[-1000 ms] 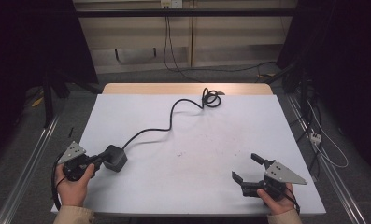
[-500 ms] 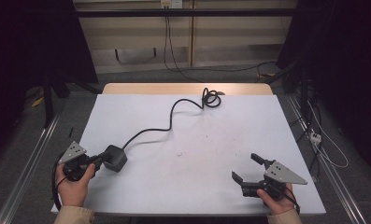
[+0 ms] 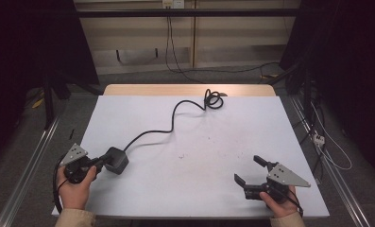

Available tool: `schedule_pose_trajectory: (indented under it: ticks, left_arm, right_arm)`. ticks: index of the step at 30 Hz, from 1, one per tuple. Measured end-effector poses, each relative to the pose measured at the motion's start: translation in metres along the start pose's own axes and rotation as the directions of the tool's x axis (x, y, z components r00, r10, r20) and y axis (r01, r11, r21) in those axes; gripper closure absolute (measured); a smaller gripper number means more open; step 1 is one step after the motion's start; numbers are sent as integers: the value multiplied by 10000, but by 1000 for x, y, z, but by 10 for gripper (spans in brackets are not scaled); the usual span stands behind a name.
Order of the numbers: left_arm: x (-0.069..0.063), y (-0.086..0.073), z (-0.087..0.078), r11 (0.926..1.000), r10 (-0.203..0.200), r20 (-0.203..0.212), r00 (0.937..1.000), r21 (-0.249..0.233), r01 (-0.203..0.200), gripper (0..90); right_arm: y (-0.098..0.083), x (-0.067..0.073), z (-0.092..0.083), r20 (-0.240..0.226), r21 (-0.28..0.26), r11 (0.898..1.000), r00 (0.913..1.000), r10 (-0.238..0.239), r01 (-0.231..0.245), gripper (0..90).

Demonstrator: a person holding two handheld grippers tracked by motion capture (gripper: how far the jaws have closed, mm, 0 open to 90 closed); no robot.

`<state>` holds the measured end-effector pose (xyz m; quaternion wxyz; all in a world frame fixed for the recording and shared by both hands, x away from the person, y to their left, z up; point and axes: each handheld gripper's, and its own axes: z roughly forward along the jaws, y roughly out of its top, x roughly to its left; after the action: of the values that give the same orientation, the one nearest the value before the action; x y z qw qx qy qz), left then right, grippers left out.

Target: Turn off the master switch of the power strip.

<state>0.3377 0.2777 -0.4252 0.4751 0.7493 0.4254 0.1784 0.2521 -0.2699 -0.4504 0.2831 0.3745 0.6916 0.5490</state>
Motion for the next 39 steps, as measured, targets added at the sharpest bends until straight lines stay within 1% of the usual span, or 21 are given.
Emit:
schedule_pose_trajectory:
  ticks: [8, 10, 13, 19, 28, 33, 39]
  left_arm:
    - [0, 0, 0, 10000, -12, 2, 10000, -29, 12, 900]
    - [1, 0, 0, 10000, 37, 27, 10000, -40, -37, 900]
    - [1, -1, 0, 9999, -58, 51, 10000, -115, 58, 900]
    - [2, -2, -1, 9998, 3, 103, 9999, -178, -1, 900]
    - [3, -3, -1, 9995, -129, 164, 9998, -292, 134, 900]
    - [3, -3, -1, 9994, -96, 132, 9999, -325, 100, 900]
    - [3, -4, -1, 9992, -162, 134, 9998, -358, 167, 900]
  right_arm:
    - [0, 0, 0, 13, 6, 10000, 10000, -7, 7, 45]
    - [0, -1, 0, 20, -1, 10000, 10000, -2, 2, 45]
    - [0, -1, 0, 1, -9, 10000, 10000, 5, -5, 45]
    - [0, -1, 0, 9, -11, 10000, 10000, 7, -7, 45]
    - [0, -1, 0, 3, -16, 10000, 10000, 7, -7, 45]
    - [0, -1, 0, -7, -18, 10000, 10000, 7, -7, 45]
    - [0, -1, 0, -20, -36, 10000, 10000, 3, -3, 45]
